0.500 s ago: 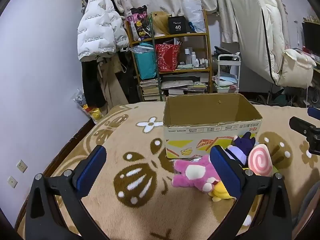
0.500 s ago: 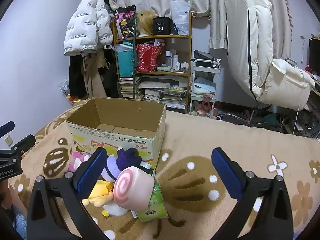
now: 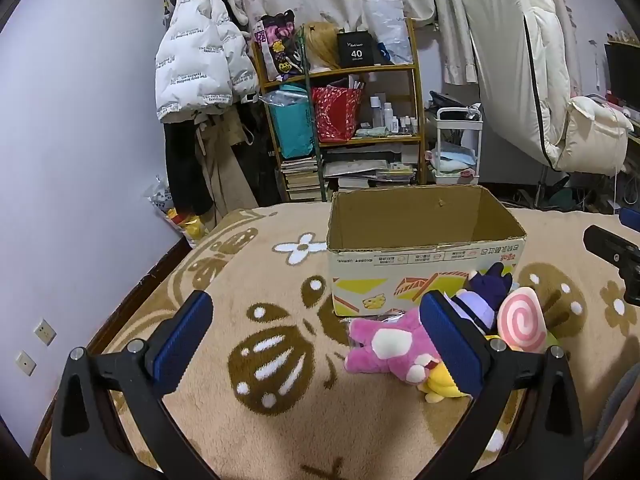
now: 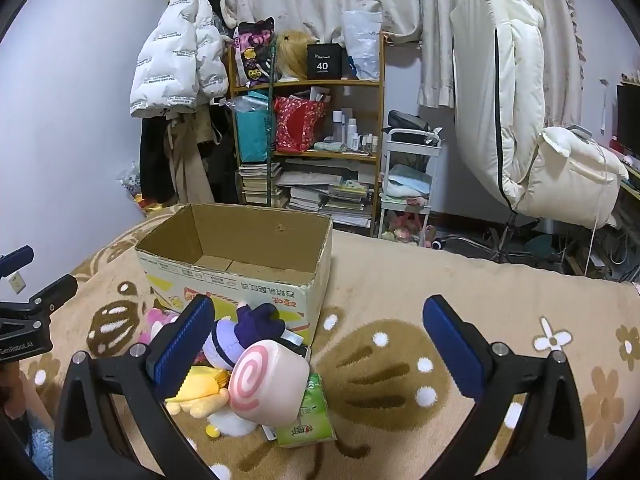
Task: Organize soft objects
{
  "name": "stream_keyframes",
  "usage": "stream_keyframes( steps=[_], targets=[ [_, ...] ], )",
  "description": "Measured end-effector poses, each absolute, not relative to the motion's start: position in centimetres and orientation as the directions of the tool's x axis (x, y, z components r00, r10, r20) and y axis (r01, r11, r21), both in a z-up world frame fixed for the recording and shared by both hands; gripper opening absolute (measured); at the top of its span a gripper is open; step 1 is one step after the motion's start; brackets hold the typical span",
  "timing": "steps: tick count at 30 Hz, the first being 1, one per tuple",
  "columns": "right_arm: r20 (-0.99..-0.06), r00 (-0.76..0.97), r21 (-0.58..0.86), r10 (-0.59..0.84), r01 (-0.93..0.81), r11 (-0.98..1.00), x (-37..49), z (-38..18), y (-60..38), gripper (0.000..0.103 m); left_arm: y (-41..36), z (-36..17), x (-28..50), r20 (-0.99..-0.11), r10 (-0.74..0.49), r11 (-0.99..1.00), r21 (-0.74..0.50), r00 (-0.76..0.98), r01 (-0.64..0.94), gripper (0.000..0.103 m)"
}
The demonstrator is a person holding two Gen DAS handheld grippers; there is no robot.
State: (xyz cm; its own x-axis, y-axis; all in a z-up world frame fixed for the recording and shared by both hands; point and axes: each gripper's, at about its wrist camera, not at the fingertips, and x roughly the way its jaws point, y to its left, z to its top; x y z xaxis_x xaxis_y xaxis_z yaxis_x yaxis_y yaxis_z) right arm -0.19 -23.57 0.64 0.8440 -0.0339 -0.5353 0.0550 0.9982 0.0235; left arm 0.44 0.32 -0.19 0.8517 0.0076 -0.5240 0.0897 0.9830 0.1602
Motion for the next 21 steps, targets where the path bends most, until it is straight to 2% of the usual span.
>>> stream_keyframes(
  steps=[21],
  targets=[
    [-0.526, 0.850, 0.019, -0.023, 0.039, 0.999, -0.12, 0.62, -23.03, 0.103, -0.30, 0.36, -0.19, -0.514, 0.013, 0.980, 0.179, 0.857, 0.092, 0.102]
  ],
)
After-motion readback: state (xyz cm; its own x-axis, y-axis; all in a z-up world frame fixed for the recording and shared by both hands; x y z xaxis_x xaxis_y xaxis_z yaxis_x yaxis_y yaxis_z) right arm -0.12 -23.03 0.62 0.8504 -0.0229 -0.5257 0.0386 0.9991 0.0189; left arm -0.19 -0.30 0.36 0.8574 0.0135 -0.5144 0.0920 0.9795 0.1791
